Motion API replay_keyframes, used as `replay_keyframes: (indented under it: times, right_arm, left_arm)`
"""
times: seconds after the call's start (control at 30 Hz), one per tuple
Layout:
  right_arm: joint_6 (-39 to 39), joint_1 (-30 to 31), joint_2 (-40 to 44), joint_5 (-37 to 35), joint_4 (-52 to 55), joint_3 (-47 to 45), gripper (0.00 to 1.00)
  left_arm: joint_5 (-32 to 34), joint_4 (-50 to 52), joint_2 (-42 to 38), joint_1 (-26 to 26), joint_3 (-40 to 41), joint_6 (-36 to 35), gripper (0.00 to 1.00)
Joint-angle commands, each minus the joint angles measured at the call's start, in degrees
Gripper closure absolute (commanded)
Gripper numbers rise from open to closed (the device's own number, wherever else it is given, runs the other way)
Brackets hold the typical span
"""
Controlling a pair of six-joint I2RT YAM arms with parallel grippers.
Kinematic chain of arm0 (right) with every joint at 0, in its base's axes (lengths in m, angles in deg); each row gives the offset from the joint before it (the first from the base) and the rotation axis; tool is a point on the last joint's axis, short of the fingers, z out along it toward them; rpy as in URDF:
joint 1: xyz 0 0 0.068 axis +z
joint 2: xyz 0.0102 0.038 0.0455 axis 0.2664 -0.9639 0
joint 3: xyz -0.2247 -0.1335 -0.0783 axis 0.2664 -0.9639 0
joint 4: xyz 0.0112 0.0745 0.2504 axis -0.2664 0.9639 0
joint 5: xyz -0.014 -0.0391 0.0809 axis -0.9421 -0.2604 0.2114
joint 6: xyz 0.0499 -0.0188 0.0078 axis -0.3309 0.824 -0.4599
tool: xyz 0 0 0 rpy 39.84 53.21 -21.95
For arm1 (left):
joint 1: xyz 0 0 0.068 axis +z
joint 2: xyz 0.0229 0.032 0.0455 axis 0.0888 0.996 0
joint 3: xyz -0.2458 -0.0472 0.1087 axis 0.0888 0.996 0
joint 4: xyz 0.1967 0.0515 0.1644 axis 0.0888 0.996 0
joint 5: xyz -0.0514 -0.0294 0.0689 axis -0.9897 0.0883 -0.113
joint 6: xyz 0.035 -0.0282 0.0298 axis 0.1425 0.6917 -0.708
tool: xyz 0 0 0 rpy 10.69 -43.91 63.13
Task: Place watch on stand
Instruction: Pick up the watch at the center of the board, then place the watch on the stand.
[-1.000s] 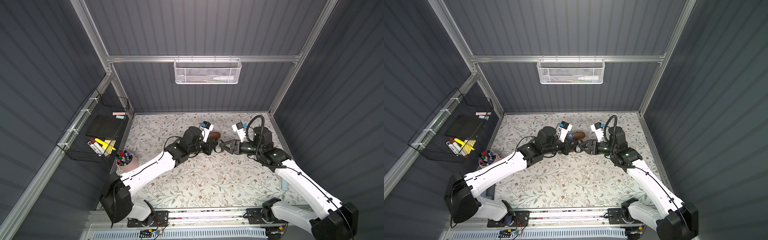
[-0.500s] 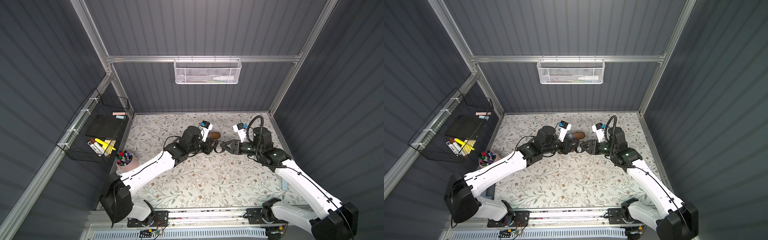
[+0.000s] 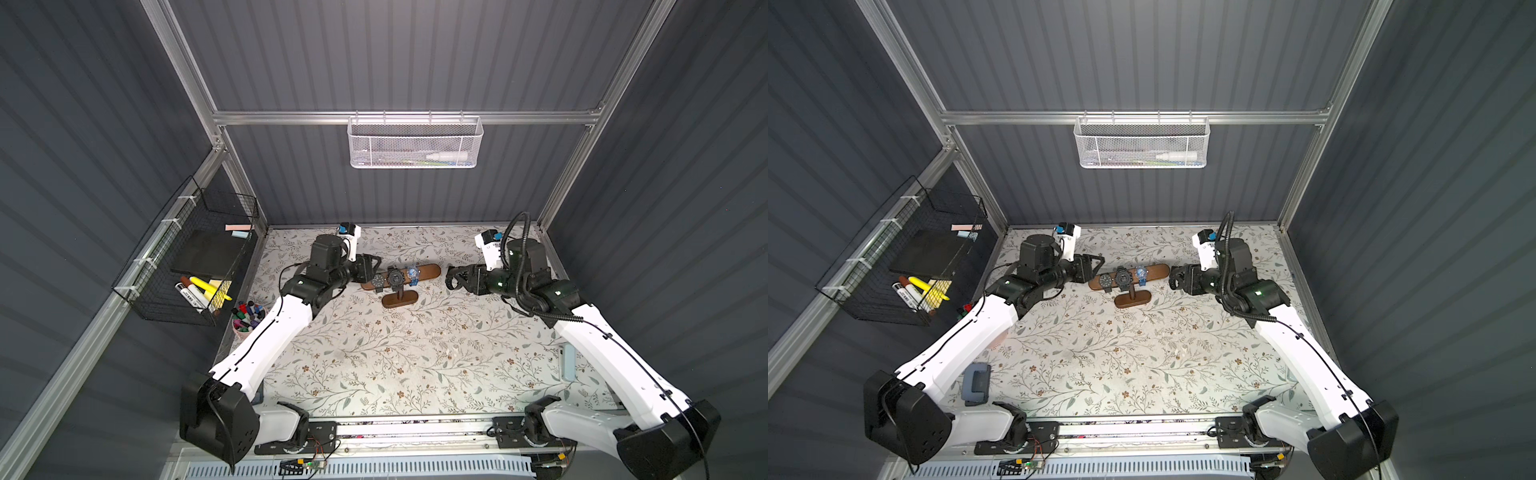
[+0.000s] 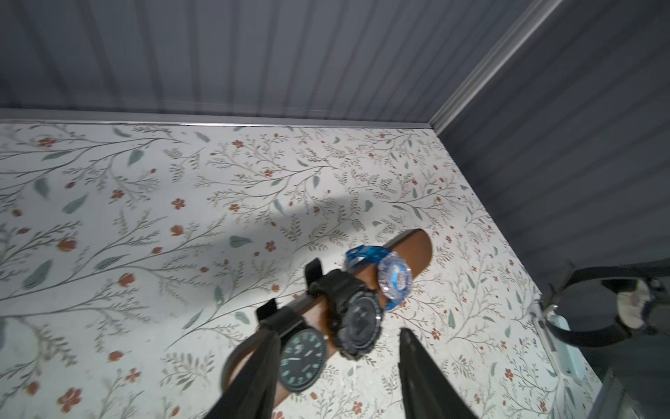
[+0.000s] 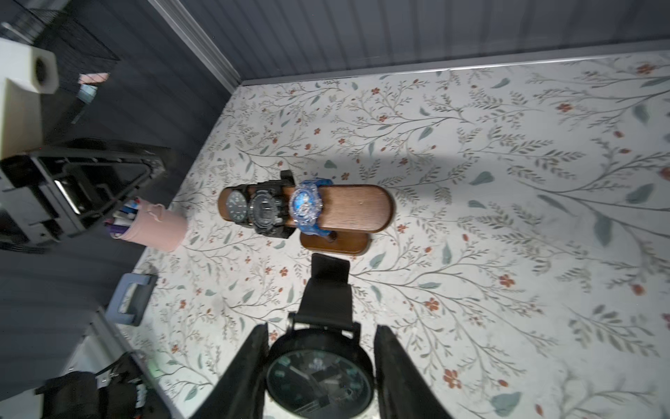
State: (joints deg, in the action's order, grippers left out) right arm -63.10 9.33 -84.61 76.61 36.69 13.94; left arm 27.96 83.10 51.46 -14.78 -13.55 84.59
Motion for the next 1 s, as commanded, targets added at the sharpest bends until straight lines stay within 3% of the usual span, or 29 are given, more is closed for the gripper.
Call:
replay_keyframes:
  times: [0.0,0.33,0.97]
  right_arm:
    - [5.27,-0.17,-1.79,-7.07,2.15,2.73,0.67]
    - [10.74,-0.01,-6.96,-15.08,-3.49,3.86,0.69]
    - [15.45,5.96,-17.11,-24.68,-11.28,3.74,0.70]
  left_arm:
    - [-3.10,4.57,-0.05,2.41,0.82,-1.60,0.49]
    - [-8.11,2.57,0.17,7.44,6.18,0.53,0.54]
    - [-8.46,-0.31,3.36,7.74,8.72,0.33,0.64]
